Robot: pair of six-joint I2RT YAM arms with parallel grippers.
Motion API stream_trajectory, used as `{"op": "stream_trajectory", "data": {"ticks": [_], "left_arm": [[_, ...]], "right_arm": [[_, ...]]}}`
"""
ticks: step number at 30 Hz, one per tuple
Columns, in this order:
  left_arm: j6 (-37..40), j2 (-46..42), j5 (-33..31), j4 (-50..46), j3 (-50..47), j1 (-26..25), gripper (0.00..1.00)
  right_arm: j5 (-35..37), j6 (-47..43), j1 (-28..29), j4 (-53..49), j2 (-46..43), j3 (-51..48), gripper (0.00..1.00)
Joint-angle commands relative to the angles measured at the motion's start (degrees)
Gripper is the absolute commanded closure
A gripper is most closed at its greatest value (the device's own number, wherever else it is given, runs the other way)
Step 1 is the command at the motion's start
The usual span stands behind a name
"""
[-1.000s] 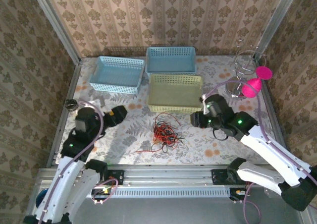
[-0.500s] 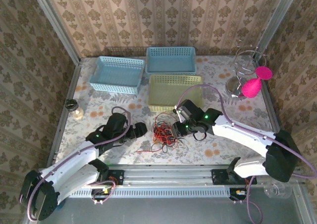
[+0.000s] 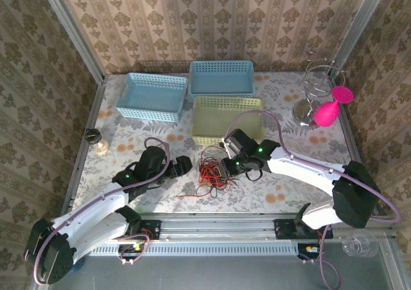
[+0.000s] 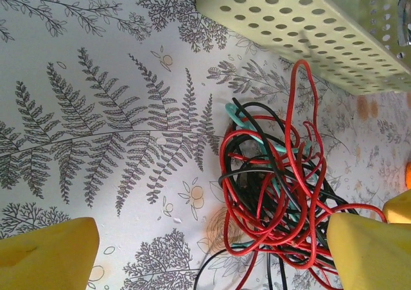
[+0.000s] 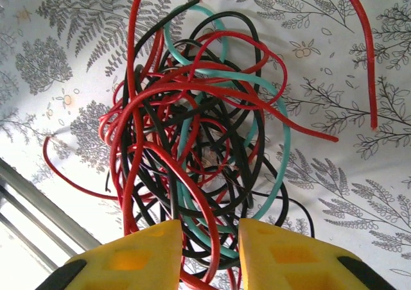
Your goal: Untangle the cables
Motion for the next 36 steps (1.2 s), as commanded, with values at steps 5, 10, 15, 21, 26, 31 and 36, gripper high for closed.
{"op": "stream_trajectory", "data": {"ticks": [5,10,15,21,26,31,36], "left_arm": [[-1.0,-1.9,-1.5,-1.3,0.4,-0.3,0.07],[-1.2,-4.0,-2.4,-2.1,-0.1,-0.3,0.06],[-1.1,-5.4,-3.6,-3.1,-0.1,-0.3,0.06],[-1.2,-5.7,-3.7,-3.0,-0.4,-0.2,0.06],[-1.9,-5.8,-3.4,-2.0,-1.1,-0.2,0.06],[-2.0,-5.8,-3.3,-1.9,-1.0,-0.2,0.06],[-1.3,-5.5,-2.8,-1.8,0.3,-0.2,0.06]], "right_arm": [[-2.8,0.8,0.2,0.5,-0.3,1.1,0.82],[-2.6,1.1,0.4,-0.7,-3.4,2.6,0.94],[-1.0,1.1,1.4,-3.9,-7.4,5.4,1.0],[3.5,-0.6,3.9,-9.1,-11.8,12.0,1.0],[7.9,-2.9,4.5,-13.3,-13.7,18.2,1.0],[10.7,-5.1,4.6,-15.8,-14.5,24.2,1.0],[13.9,-7.3,4.7,-17.8,-14.2,31.3,1.0]]}}
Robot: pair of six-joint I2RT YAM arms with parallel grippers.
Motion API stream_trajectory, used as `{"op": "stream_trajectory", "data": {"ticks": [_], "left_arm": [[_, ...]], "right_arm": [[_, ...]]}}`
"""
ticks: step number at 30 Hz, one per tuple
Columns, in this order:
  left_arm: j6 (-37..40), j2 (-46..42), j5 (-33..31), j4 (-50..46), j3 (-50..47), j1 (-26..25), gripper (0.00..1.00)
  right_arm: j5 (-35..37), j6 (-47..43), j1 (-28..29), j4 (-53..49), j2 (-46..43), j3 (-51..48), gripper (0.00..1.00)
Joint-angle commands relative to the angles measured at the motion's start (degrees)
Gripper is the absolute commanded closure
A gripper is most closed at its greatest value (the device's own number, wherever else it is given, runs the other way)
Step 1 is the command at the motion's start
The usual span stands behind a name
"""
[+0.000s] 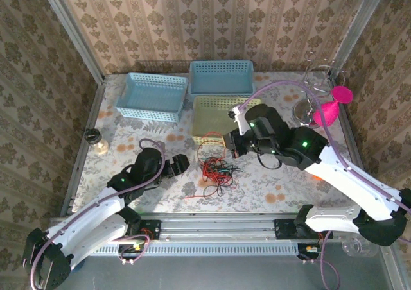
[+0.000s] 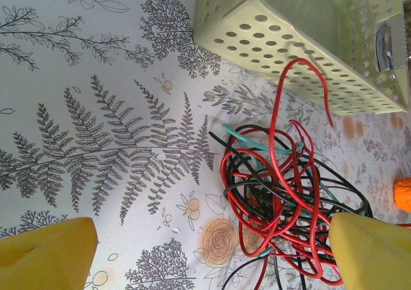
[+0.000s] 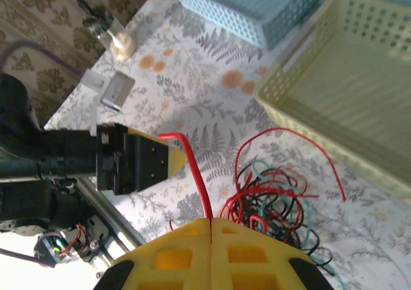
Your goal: Untangle the cables
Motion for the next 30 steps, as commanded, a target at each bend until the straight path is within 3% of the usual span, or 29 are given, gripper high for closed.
{"op": "stream_trajectory", "data": {"ticks": [1,8,15,30], "left_arm": [[-0.3,-0.2,0.0,-0.8,1.2,-0.2,0.06],[5.6,1.8,1.1,-3.9,8.1,-0.2,0.06],[12.6,6.3,7.8,-5.1,16.9,-0.3,0.07],[16.3,13.9,13.5,0.9,23.8,-4.5,0.09]], "right_arm": [[4.3,-3.1,0.4,-2.4,-0.9,5.2,1.0],[7.7,-5.8,0.5,-2.1,0.9,16.4,1.0],[10.8,-7.6,0.5,0.3,2.6,25.0,1.0],[14.0,-10.4,0.4,1.8,6.9,37.5,1.0]]}}
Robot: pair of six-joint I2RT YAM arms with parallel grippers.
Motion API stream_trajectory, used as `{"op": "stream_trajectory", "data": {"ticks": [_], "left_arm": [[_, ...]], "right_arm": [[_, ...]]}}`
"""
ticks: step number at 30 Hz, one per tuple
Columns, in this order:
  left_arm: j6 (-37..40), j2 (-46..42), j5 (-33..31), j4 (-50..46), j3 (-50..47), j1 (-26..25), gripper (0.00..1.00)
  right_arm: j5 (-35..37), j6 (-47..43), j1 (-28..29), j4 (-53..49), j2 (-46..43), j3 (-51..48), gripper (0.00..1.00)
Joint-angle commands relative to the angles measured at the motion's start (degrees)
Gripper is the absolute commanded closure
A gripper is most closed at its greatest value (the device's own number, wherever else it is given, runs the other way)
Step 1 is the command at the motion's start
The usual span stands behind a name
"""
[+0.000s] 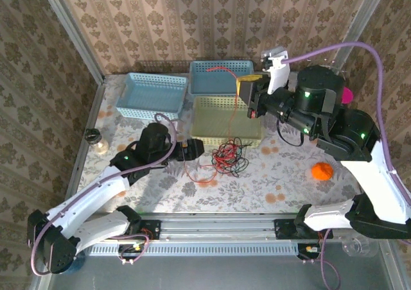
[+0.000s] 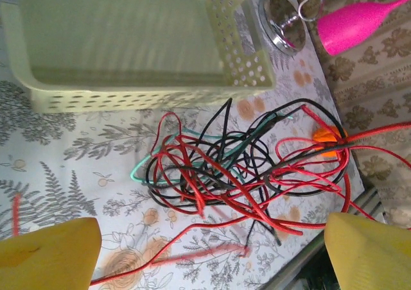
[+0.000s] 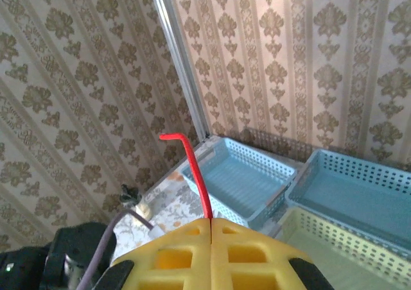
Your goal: Untangle the cables
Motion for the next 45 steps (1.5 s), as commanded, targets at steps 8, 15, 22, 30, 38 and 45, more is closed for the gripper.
{"op": "stream_trajectory", "data": {"ticks": [8,15,22,30,38,45], "left_arm": [[12.7,5.0,4.3,3.1,13.4,-6.5,0.15],[20.1,11.5,3.0,13.3,14.6,-10.6,0.24],[25.4,17.4,-3.5,26.3,12.8,-13.2,0.37],[28.2,19.3,-3.8,23.2,17.6,-13.1,1.0],[23.2,17.1,1.7,12.0,30.1,-6.7,1.0],[20.4,18.2,8.0,7.0,37.5,-3.4,1.0]], "right_arm": [[4.1,-2.6,0.1,2.1,3.7,4.3,1.0],[3.4,-1.5,-0.2,3.1,3.6,3.8,1.0],[1.4,0.5,-1.6,2.3,2.1,3.0,1.0],[3.8,3.1,-5.8,2.1,-2.1,-3.2,0.78],[5.5,8.6,-10.9,6.5,-18.2,-30.6,0.09],[2.3,11.2,-11.0,11.4,-27.9,-51.4,0.02]]}}
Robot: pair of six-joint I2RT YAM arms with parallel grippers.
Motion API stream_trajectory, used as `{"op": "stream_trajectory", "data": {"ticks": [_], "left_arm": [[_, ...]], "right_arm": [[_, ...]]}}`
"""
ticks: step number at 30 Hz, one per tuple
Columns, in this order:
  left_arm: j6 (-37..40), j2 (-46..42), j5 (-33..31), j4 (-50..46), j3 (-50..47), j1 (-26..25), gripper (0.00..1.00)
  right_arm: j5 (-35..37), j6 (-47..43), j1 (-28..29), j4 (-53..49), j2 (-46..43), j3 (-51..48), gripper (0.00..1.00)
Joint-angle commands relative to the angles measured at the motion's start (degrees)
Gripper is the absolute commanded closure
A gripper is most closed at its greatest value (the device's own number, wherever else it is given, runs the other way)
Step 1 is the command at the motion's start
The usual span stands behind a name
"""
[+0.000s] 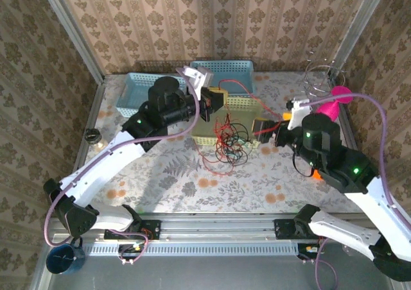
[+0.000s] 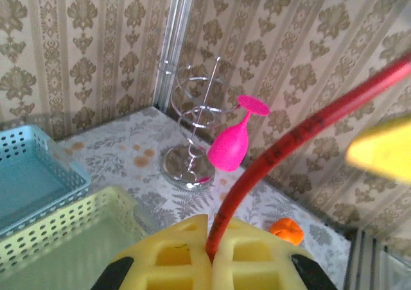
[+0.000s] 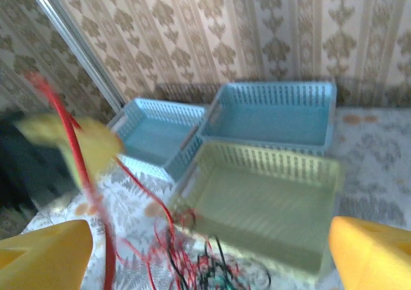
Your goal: Untangle the cables
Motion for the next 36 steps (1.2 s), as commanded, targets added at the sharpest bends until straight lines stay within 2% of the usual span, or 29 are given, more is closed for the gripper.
{"op": "stream_trajectory", "data": {"ticks": [1,5,11,13,16,20,25,26,31,36], "left_arm": [[-2.6,-0.7,5.1,-2.9,2.6,0.3,1.0],[-4.4,-0.3,6.2,-3.7,5.0,0.4,1.0],[-5.4,0.4,6.0,-5.1,7.6,0.4,1.0],[-5.8,0.3,5.7,-5.4,7.6,0.6,1.0],[-6.4,0.4,6.0,-5.6,7.3,0.8,1.0],[-7.1,0.3,6.4,-5.3,6.7,0.9,1.0],[-7.0,-0.9,5.6,-5.0,4.8,1.4,1.0],[-7.2,-1.2,5.4,-4.9,4.1,1.8,1.0],[-9.5,-5.2,5.1,-3.4,-1.9,6.1,1.0],[-11.6,-12.1,5.0,-2.3,-9.5,12.3,1.0]], "right_arm": [[-1.7,2.3,-0.3,4.6,-1.8,-5.9,0.02],[-5.1,2.6,-0.3,6.8,-1.2,-11.0,0.01],[-13.7,2.1,-0.2,16.6,1.8,-16.0,0.0],[-17.3,2.8,-0.2,21.3,2.1,-18.4,0.03],[-22.1,2.6,0.3,24.6,4.0,-19.0,0.17],[-22.9,1.3,1.4,25.9,7.1,-18.6,0.4],[-21.3,0.4,1.3,25.0,9.8,-17.3,0.94],[-20.4,0.5,1.4,24.7,9.5,-17.5,1.0],[-12.3,3.1,0.5,21.3,4.5,-21.5,1.0],[-10.0,8.8,-4.1,16.7,-0.9,-28.1,1.0]]}}
